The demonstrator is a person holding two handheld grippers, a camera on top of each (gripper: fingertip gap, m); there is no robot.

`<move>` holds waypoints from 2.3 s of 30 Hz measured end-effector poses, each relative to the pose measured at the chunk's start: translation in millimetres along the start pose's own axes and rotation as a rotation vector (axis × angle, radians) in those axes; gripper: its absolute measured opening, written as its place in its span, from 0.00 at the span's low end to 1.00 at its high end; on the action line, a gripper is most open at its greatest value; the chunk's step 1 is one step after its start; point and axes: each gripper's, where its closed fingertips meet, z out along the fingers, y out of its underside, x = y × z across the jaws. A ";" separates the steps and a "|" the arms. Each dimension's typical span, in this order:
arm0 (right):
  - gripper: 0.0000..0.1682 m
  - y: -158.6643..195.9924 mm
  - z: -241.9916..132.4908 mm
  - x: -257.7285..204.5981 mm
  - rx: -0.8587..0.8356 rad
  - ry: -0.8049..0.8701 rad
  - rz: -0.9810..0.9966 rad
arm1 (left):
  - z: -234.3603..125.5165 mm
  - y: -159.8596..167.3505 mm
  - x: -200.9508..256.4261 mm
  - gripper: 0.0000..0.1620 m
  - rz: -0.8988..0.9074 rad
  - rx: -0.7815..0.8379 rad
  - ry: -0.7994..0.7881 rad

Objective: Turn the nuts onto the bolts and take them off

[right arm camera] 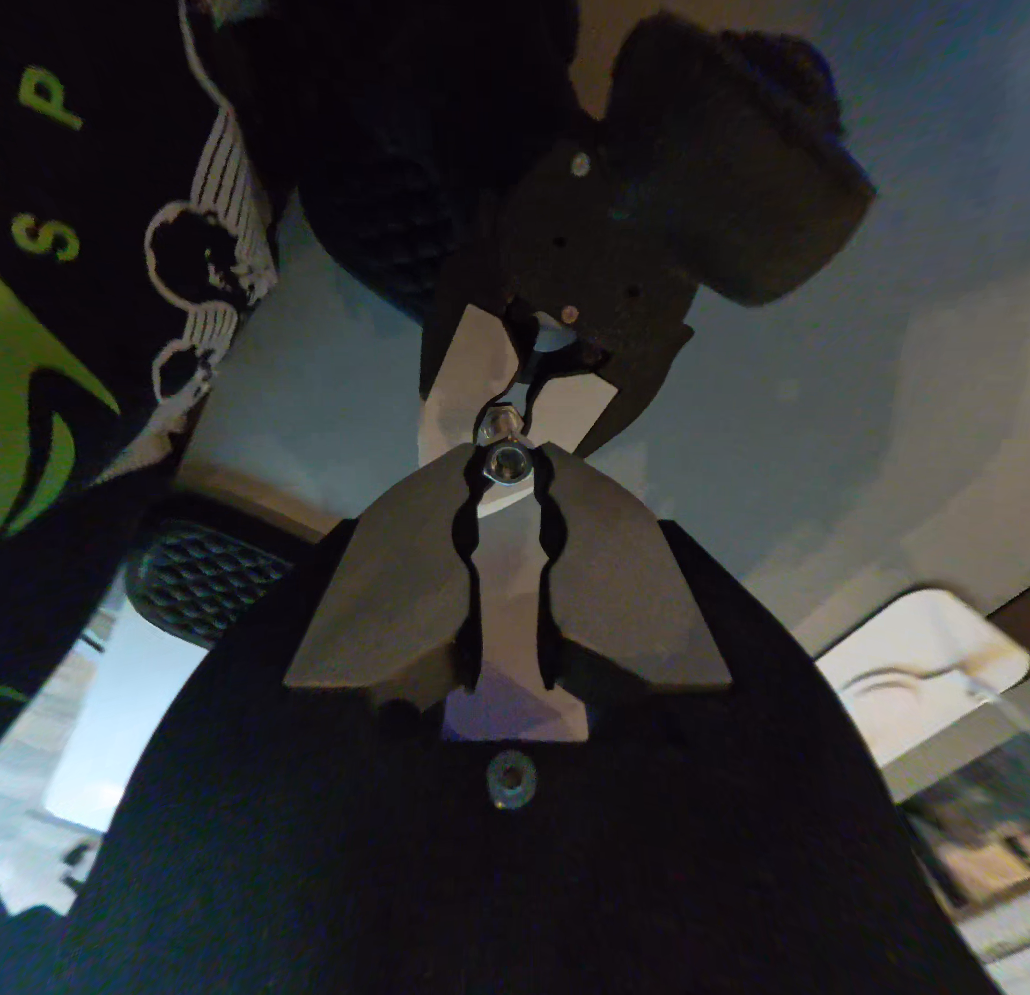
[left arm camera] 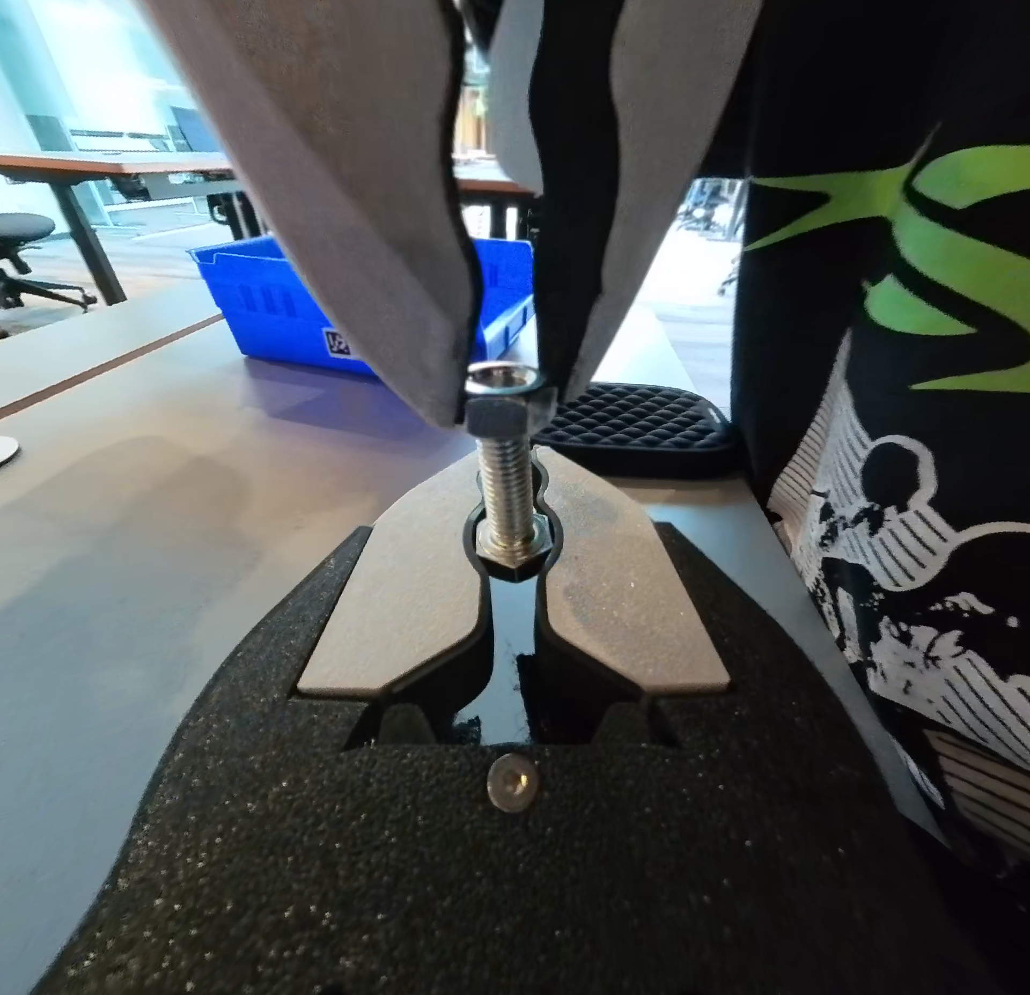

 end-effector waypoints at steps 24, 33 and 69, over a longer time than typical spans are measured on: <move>0.12 -1.9 -2.4 -9.9 0.035 -0.174 -0.771 | -1.3 -1.9 8.8 0.06 0.037 0.010 0.046; 0.10 -1.3 -0.5 -9.7 0.033 -0.109 -0.446 | 0.5 0.4 8.0 0.06 0.055 -0.009 0.025; 0.10 -3.7 4.0 -3.3 0.055 0.019 -0.259 | -2.0 -2.7 7.0 0.06 0.067 0.012 0.000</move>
